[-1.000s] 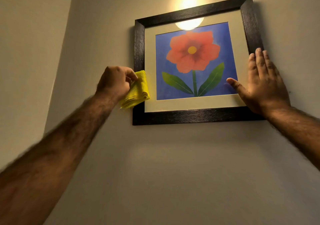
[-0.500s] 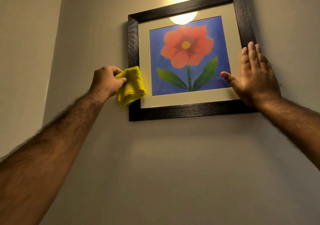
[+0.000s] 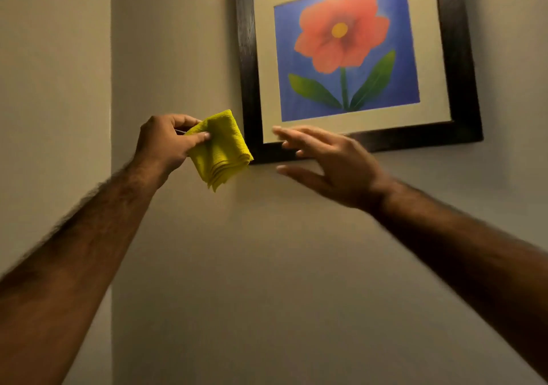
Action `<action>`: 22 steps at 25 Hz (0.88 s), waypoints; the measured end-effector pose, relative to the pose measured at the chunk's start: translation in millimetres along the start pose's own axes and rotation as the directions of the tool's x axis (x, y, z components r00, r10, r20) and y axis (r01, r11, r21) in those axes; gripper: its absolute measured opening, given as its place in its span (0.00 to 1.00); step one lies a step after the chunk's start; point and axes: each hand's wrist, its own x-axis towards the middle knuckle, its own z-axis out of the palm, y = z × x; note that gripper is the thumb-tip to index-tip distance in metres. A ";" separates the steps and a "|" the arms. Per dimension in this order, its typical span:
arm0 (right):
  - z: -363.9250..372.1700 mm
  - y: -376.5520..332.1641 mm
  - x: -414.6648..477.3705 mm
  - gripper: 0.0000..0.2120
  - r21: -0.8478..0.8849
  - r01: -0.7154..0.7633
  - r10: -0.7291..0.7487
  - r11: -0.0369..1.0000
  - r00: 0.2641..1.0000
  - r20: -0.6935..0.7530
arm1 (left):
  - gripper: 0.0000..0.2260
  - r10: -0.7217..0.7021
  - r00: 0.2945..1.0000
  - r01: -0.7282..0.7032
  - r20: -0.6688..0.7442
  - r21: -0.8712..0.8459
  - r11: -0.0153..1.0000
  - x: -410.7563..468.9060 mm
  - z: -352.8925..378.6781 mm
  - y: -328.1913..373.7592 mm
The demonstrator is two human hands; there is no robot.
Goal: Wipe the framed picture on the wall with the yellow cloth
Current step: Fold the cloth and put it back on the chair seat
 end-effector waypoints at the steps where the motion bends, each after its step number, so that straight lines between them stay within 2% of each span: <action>1: 22.0 -26.4 7.0 0.31 0.119 -0.062 0.060 0.991 0.998 0.020 | 0.16 -0.029 0.999 0.029 0.018 -0.018 0.999 -11.3 -4.4 -8.1; 2: 42.7 -49.2 14.1 0.33 0.229 -0.205 0.195 0.952 0.979 0.065 | 0.16 -0.057 0.998 0.059 0.040 -0.037 0.998 -23.6 -9.0 -16.8; 3: 62.4 -69.0 21.0 0.38 0.338 -0.395 0.363 0.854 0.919 0.154 | 0.16 -0.086 0.994 0.090 0.066 -0.053 0.995 -36.3 -14.9 -26.8; 4: 82.2 -83.9 26.4 0.41 0.418 -0.585 0.509 0.695 0.811 0.289 | 0.16 -0.117 0.989 0.122 0.086 -0.063 0.991 -49.1 -22.4 -37.5; 5: 101.6 -94.9 29.5 0.41 0.464 -0.730 0.589 0.501 0.681 0.436 | 0.16 -0.151 0.984 0.158 0.098 -0.069 0.985 -62.3 -31.3 -48.8; 6: 120.6 -102.3 30.2 0.37 0.490 -0.810 0.598 0.321 0.575 0.559 | 0.16 -0.184 0.977 0.192 0.105 -0.072 0.979 -74.8 -40.2 -60.7; 7: 138.1 -109.3 29.5 0.29 0.513 -0.842 0.566 0.170 0.509 0.649 | 0.16 -0.217 0.970 0.226 0.109 -0.076 0.971 -85.8 -49.9 -73.4; 8: 156.7 -120.2 26.5 0.21 0.525 -0.849 0.530 0.055 0.471 0.706 | 0.16 -0.256 0.960 0.265 0.112 -0.081 0.961 -99.1 -62.7 -88.3; 9: 170.6 -125.1 21.7 0.16 0.530 -0.848 0.511 -0.019 0.447 0.734 | 0.16 -0.287 0.950 0.300 0.123 -0.099 0.949 -109.9 -70.9 -99.0; 12: 220.9 -163.5 7.8 0.12 0.493 -0.856 0.417 -0.154 0.396 0.818 | 0.16 -0.448 0.881 0.472 0.149 -0.227 0.852 -158.0 -107.0 -145.1; 14: 257.3 -201.4 -5.6 0.14 0.443 -0.867 0.337 -0.228 0.356 0.872 | 0.15 -0.594 0.779 0.625 0.201 -0.320 0.712 -205.6 -132.1 -183.3; 17: 307.8 -259.9 -34.4 0.17 0.355 -0.876 0.220 -0.326 0.295 0.930 | 0.15 -0.752 0.601 0.791 0.270 -0.339 0.510 -284.6 -158.6 -238.6; 19: 340.5 -303.1 -58.6 0.17 0.278 -0.897 0.127 -0.343 0.249 0.960 | 0.10 -0.814 0.535 0.818 0.227 -0.380 0.431 -338.3 -176.3 -272.5; 22: 388.4 -374.5 -96.6 0.17 0.124 -0.948 -0.036 -0.292 0.141 0.989 | 0.07 -0.892 0.430 0.859 0.141 -0.369 0.356 -418.8 -209.2 -316.8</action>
